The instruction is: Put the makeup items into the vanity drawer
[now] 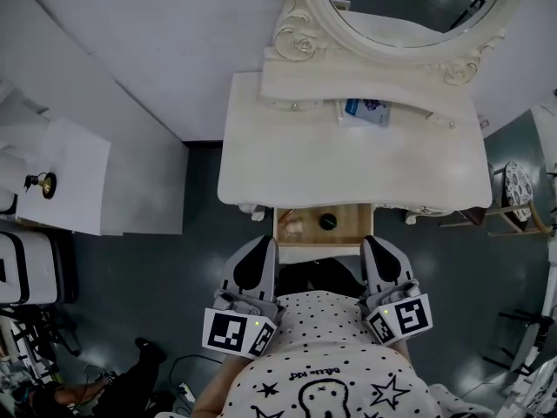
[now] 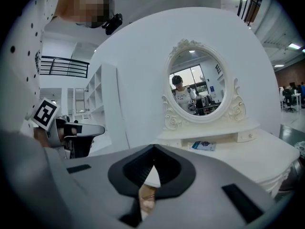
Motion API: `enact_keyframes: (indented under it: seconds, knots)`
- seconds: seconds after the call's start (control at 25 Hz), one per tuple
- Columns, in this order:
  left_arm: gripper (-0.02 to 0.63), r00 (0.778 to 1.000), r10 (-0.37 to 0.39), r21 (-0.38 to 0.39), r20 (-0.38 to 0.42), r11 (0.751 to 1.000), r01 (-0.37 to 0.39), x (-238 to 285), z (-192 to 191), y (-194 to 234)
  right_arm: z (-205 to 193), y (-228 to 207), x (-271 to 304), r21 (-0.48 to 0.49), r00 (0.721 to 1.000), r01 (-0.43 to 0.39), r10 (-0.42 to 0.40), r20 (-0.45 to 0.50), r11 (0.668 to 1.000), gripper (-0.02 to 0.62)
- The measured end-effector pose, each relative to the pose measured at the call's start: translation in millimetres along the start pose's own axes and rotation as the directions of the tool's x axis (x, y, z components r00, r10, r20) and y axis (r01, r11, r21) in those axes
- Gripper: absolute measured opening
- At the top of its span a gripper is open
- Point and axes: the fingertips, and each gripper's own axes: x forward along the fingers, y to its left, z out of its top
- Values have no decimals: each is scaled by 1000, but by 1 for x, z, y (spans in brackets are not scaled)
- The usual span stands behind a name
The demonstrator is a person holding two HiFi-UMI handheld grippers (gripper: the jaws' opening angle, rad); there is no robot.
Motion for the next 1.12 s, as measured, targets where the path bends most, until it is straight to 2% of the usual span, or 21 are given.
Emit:
enact_keyframes:
  seconds: [0.64,0.88,1.12]
  knots:
    - [-3,1000,-15,-1,16,1000,15,-1,8,15,-2,11,9,1,1000,8,-8,-16,1000,8]
    - [-3,997,48,17,57,999,-49,0,22,44,0,7,14,-6,1000,14,-15,-16,1000,8]
    - [-3,995,84,33,55,996,-86,-7,21,58,-4,7,18,-2,1000,11,-11,-26,1000,8]
